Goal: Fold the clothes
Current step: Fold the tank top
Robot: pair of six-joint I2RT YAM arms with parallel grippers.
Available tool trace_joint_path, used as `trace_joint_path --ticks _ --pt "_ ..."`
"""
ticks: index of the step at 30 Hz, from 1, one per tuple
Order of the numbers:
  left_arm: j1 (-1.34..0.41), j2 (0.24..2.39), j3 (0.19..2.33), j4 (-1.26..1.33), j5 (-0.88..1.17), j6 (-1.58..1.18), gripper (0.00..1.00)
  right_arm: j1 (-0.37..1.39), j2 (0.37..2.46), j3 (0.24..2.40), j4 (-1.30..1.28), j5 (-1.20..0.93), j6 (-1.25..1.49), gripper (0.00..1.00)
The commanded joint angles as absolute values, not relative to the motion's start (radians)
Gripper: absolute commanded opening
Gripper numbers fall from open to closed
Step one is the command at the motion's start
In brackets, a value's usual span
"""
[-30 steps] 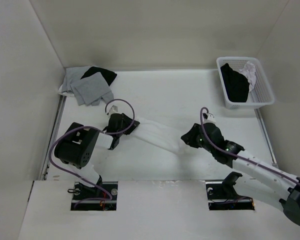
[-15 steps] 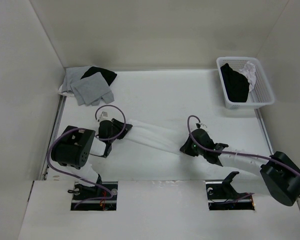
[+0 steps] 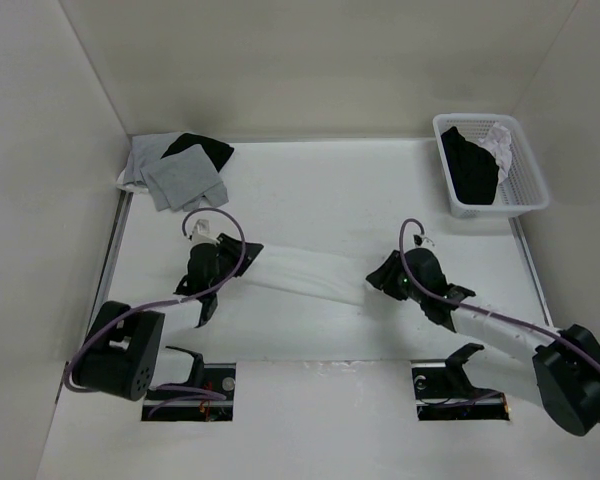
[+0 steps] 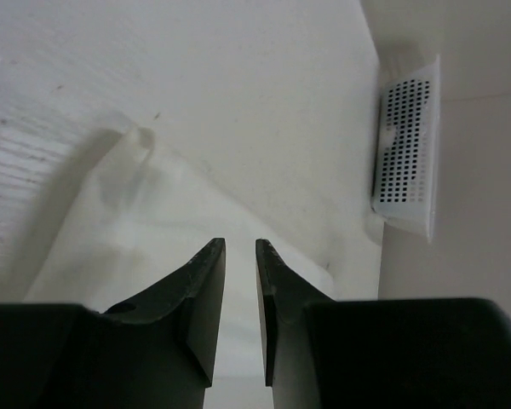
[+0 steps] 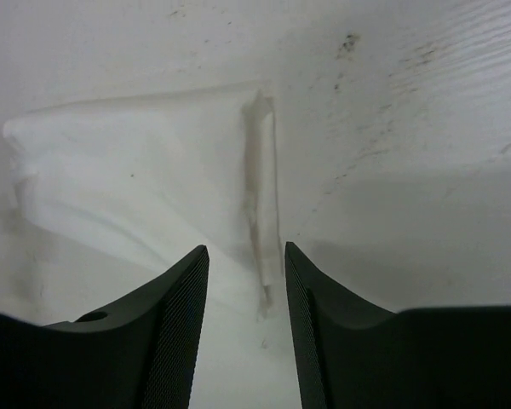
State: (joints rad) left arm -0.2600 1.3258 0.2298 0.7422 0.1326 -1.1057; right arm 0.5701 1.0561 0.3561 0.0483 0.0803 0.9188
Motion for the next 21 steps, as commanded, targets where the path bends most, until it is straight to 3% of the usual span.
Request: trace_joint_path --ticks 1,9,15,21 --pt "-0.284 1.234 0.291 0.648 0.077 -1.036 0.2 0.516 1.139 0.353 0.147 -0.001 0.897 0.46" --pt "-0.326 1.227 0.341 0.634 0.069 -1.008 0.21 0.493 1.379 0.341 0.394 -0.167 0.954 0.45" --pt "-0.329 1.243 0.342 0.643 0.078 -1.008 0.21 0.466 1.413 0.325 0.477 -0.169 1.017 0.16" --pt "-0.389 1.226 0.344 0.643 0.069 -1.012 0.21 0.467 1.188 0.304 0.266 -0.052 0.987 0.07"
